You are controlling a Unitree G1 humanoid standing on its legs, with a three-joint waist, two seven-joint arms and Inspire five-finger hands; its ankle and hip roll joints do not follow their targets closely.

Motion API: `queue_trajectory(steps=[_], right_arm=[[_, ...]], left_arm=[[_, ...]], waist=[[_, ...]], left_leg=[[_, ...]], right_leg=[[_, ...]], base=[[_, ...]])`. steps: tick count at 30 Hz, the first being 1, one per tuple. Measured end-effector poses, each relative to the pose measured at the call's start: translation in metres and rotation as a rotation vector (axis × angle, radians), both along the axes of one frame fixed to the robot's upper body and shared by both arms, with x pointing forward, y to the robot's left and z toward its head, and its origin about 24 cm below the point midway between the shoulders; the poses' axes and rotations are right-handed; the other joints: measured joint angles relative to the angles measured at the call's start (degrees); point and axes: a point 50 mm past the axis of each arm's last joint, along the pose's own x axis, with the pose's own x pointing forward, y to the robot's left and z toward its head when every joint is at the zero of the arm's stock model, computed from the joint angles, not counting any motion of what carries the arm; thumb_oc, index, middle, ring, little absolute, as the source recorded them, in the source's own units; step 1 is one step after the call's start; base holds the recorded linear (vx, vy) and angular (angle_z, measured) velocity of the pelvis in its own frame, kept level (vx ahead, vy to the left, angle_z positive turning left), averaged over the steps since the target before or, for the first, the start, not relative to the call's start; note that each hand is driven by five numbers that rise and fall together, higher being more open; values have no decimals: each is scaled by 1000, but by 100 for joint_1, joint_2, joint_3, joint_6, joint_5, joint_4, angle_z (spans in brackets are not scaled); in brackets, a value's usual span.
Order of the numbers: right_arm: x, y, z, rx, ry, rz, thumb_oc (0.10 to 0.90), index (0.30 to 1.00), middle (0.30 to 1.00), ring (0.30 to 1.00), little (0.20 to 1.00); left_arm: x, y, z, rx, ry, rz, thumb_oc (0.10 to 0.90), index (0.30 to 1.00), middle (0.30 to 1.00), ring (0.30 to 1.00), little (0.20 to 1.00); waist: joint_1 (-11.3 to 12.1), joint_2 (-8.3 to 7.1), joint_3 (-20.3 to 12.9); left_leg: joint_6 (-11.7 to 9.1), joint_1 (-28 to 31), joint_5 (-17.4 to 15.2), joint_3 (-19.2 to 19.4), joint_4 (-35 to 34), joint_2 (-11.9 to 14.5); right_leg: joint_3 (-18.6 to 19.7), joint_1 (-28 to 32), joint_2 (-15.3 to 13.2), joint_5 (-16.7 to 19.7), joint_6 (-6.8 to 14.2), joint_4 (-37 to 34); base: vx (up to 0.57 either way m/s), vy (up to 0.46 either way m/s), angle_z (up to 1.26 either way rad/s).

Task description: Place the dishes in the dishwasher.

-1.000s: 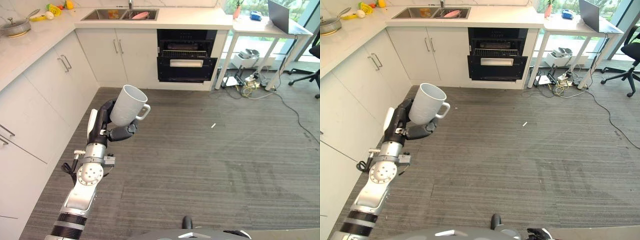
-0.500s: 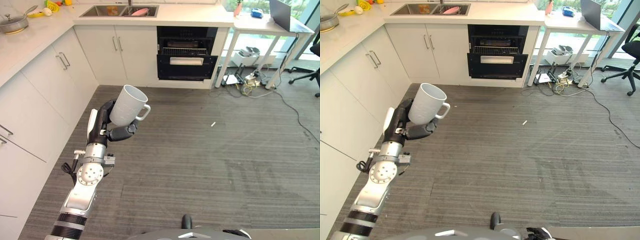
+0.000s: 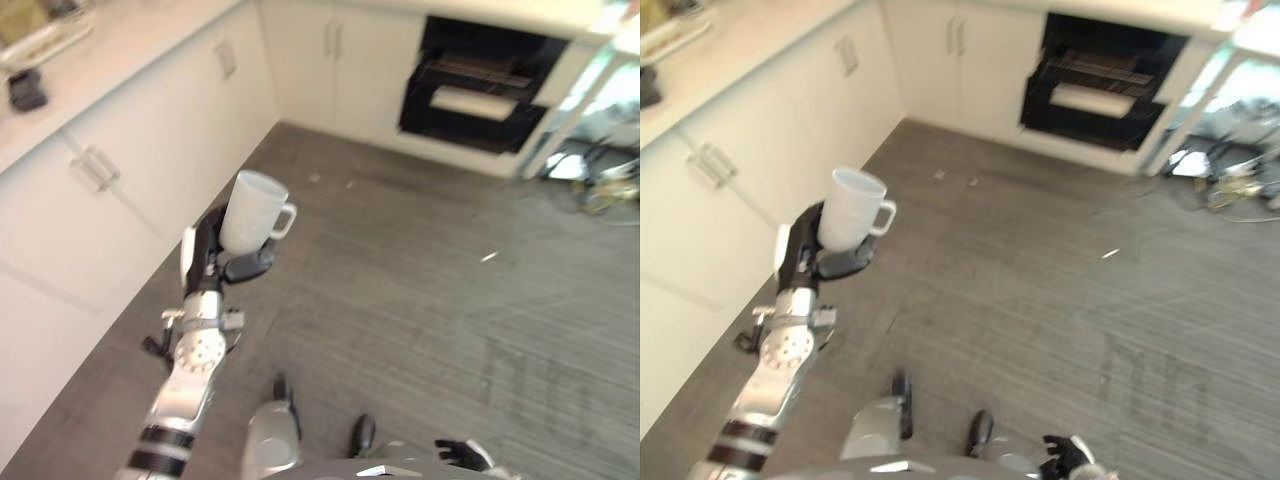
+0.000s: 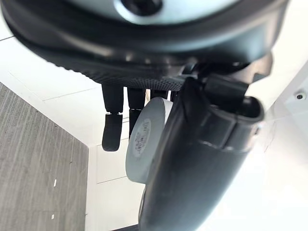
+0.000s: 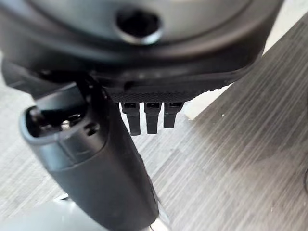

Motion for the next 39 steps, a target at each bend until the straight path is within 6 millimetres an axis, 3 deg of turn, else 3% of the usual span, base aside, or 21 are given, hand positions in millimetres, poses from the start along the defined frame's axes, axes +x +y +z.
queue_trajectory(steps=[1,3,5,8,11,12,14,15,18,19,21,23,25,26,27,29,30,33,35,37,39], right_arm=[[4,-4,2,-13,-9,-1,800,900,900,900,900],[4,-4,2,-13,-9,-1,800,900,900,900,900],[16,-2,4,-8,-48,19,800,900,900,900,900],[-10,5,-3,21,9,-42,800,900,900,900,900],[-6,18,-4,51,-25,-59,800,900,900,900,900],[-6,18,-4,51,-25,-59,800,900,900,900,900],[-17,20,-5,61,-14,-60,800,900,900,900,900],[-16,21,-5,63,-14,-61,800,900,900,900,900],[14,14,6,63,-137,-80,800,900,900,900,900],[38,15,19,94,-261,-65,800,900,900,900,900],[45,18,21,109,-286,-46,800,900,900,900,900],[31,22,17,129,-256,-45,800,900,900,900,900],[21,20,14,125,-231,-52,800,900,900,900,900],[-6,14,6,101,-130,-91,800,900,900,900,900],[-10,14,4,98,-106,-100,800,900,900,900,900],[-12,8,1,79,-62,-118,800,900,900,900,900],[-11,9,0,82,-58,-135,800,900,900,900,900],[5,10,1,98,-93,-219,800,900,900,900,900],[17,15,3,114,-141,-234,800,900,900,900,900],[27,16,5,117,-176,-267,800,900,900,900,900],[36,7,9,82,-202,-272,800,900,900,900,900]], left_arm=[[2,-4,-1,-22,4,0,400,300,300,300,300],[2,-4,-1,-22,4,0,400,300,300,300,300],[-3,1,-8,-6,36,28,400,300,300,300,300],[-5,1,-12,-4,66,34,400,300,300,300,300],[1,9,3,88,30,-1,400,300,300,300,300],[1,9,3,88,30,-1,400,300,300,300,300],[7,0,15,140,-11,-62,400,300,300,300,300],[8,-3,20,142,-31,-73,400,300,300,300,300],[11,-5,23,143,-52,-75,400,300,300,300,300],[13,-2,17,138,-22,-60,400,300,300,300,300],[15,1,11,157,16,-64,400,300,300,300,300],[4,3,-6,142,87,-65,400,300,300,300,300],[2,-1,-9,107,86,-60,400,300,300,300,300],[-9,-5,-27,64,156,-62,400,300,300,300,300],[-15,-4,-36,41,190,-41,400,300,300,300,300],[-19,0,-49,5,248,-4,400,300,300,300,300],[-16,2,-44,19,233,-14,400,300,300,300,300],[-1,1,-26,47,176,-64,400,300,300,300,300],[2,0,-17,93,151,-104,400,300,300,300,300],[3,-7,-18,75,151,-129,400,300,300,300,300],[3,-16,-21,24,144,-138,400,300,300,300,300]], waist=[[-140,251,203],[-140,251,203],[259,-43,147],[303,-253,-219],[-13,-569,-504],[-13,-569,-504],[-218,-720,-583],[-322,-682,-593],[-681,-83,-313],[-978,241,-108],[-1101,147,-101],[-1398,-14,-336],[-1347,5,-480],[-1128,197,-589],[-1086,214,-604],[-916,305,-658],[-917,185,-678],[-1069,-151,-544],[-985,-543,-473],[-852,-664,-459],[-677,-425,-394]], left_leg=[[90,-11,40,-29,-105,214],[90,-11,40,-29,-105,214],[269,-142,116,-110,-100,-77],[664,147,116,-135,801,-489],[1204,815,495,-16,355,-898],[1204,815,495,-16,355,-898],[1476,1277,27,-223,266,-1390],[1568,1407,-102,-384,251,-1505],[1650,1934,-313,-810,140,-1302],[1564,2224,-614,-1047,143,-1117],[1397,2505,-653,-1024,47,-1215],[1172,3270,-1412,-472,-74,-1396],[1028,3420,-1625,-280,-92,-1390],[691,3943,-1710,-114,256,-1324],[615,3997,-1671,-39,698,-1298],[490,3443,-1539,-87,2297,-1061],[384,3044,-1767,-153,2619,-1022],[107,1351,-1108,-318,5283,-511],[168,430,-1039,-655,6005,-763],[524,115,-1372,-606,4649,-975],[794,47,-1063,-648,2443,-933]], right_leg=[[82,292,285,79,-69,-86],[82,292,285,79,-69,-86],[820,756,74,112,-13,-651],[814,1077,-264,-167,418,-407],[554,132,-904,101,1217,2240],[554,132,-904,101,1217,2240],[843,-539,-1389,1158,1402,3985],[982,-817,-1402,1190,1348,4519],[1136,-1880,-455,423,1021,5321],[898,-2643,221,-131,794,4299],[573,-2903,246,48,621,3352],[-436,-3058,-43,271,326,1507],[-688,-3024,-82,278,267,933],[-776,-2589,188,1283,-1161,884],[-601,-2456,235,1641,-1218,977],[-116,-1912,519,1505,-1075,606],[103,-1691,579,1487,-1084,280],[605,-897,842,1149,-1047,21],[1094,-343,816,978,-994,-178],[1512,343,654,688,-655,-792],[1254,798,482,503,-357,-992]], base=[[317,140,84],[166,56,-2],[756,249,-87],[565,277,-71],[364,234,-47],[315,184,28],[396,210,57],[465,192,80],[607,92,79],[335,-14,43],[350,-46,49],[545,-131,79],[362,-125,57],[476,-196,7],[417,-188,-47],[316,-211,-96],[294,-244,-90],[324,-134,-74],[436,88,-124],[419,230,-130],[259,143,-130]])
